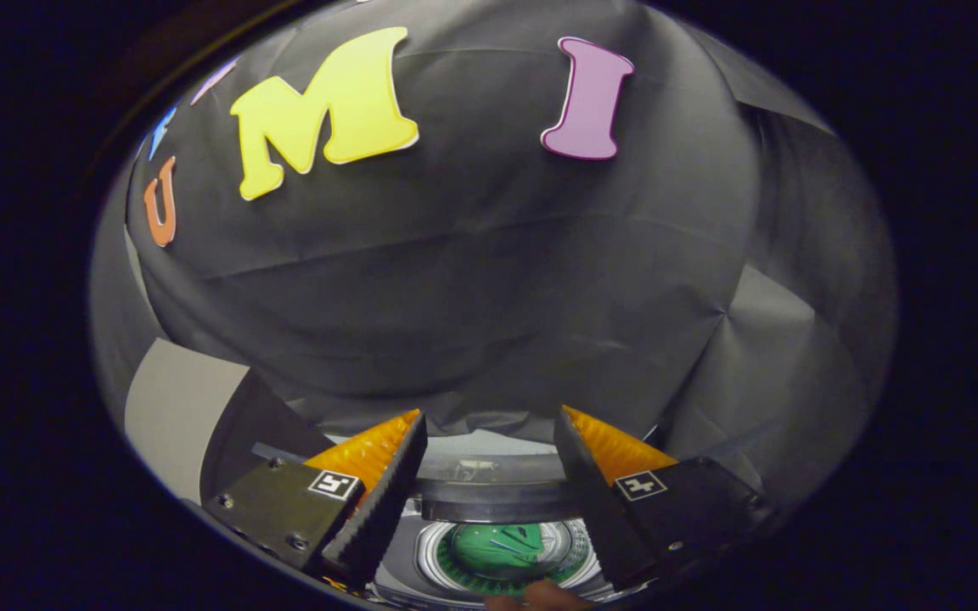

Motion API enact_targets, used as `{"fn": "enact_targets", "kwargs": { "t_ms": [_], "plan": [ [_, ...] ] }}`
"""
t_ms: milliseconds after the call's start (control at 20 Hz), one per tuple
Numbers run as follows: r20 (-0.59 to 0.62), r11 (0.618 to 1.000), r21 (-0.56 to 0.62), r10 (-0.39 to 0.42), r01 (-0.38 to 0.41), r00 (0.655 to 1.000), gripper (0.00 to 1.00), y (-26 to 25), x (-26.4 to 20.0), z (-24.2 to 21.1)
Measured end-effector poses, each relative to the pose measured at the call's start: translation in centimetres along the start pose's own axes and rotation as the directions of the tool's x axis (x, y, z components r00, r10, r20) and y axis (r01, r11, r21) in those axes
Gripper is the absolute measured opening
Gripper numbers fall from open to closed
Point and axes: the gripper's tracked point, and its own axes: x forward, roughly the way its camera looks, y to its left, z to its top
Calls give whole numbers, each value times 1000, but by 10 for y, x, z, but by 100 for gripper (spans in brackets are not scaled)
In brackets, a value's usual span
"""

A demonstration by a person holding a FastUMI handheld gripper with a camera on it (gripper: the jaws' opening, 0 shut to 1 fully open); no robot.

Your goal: Put the clothes into the washing machine and then close the washing machine lid.

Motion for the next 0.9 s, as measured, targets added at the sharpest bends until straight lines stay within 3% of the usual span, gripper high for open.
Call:
{"fn": "enact_targets", "kwargs": {
  "t_ms": [900],
  "plan": [
    [-59, 1000, 1, -23, 23, 998, 94, -6, -52, -75]
  ]
}}
